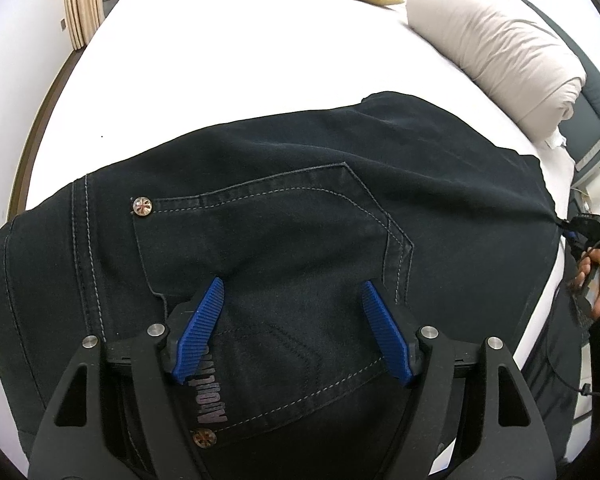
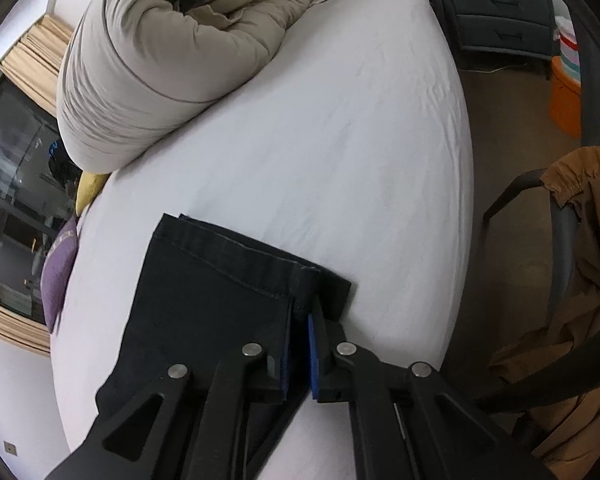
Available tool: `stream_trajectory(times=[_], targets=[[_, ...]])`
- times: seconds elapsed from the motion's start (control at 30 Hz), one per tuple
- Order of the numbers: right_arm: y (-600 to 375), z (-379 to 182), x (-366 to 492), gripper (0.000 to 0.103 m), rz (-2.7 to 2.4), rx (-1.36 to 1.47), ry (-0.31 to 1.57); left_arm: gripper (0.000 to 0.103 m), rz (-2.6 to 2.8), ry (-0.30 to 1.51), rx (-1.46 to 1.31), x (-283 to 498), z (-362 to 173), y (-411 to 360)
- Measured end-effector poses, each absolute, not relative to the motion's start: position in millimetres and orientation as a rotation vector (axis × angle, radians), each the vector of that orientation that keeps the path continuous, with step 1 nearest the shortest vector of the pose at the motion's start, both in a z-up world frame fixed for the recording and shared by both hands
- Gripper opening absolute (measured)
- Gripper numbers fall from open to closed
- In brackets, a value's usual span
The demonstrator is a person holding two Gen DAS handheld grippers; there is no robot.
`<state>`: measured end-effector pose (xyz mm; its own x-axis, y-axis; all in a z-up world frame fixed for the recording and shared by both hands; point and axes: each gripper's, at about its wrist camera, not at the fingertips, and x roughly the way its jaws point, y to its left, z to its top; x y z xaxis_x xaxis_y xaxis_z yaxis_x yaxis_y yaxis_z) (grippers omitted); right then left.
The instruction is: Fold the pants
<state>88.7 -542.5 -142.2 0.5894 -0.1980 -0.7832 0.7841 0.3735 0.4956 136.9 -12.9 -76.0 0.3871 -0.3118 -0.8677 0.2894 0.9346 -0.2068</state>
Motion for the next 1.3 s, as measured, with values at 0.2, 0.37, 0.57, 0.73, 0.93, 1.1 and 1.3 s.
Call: stream_trajectory(times=[0.2, 0.37, 0.57, 0.73, 0.93, 1.1, 1.3], targets=[[-520, -83, 79, 0.075, -0.765, 0.81, 0.66, 0.072, -0.381, 1.093, -0.028, 134, -77, -11], [-471, -67, 89, 0.053, -0.316, 0.946, 0.753, 0.074, -0.387, 1.089, -0.029, 133, -76, -13], [-378, -102, 99, 0.044, 0.046, 1.118, 0.95, 0.074, -0.391, 1.089, -0.04, 133, -75, -9], [-341, -133, 106, 0.044, 0.115, 1.201, 1.054, 0.074, -0.407, 1.087, -0.061, 132, -73, -4], [-329, -147, 105, 0.044, 0.127, 1.223, 1.137, 0.074, -0.404, 1.083, -0.057, 131, -72, -4], [-320, -159, 105, 0.044, 0.145, 1.264, 1.175, 0.074, -0.406, 1.081, -0.059, 130, -71, -4], [-321, -173, 114, 0.038, 0.172, 1.326, 1.129, 0.074, -0.404, 1.081, -0.054, 129, -71, -4]])
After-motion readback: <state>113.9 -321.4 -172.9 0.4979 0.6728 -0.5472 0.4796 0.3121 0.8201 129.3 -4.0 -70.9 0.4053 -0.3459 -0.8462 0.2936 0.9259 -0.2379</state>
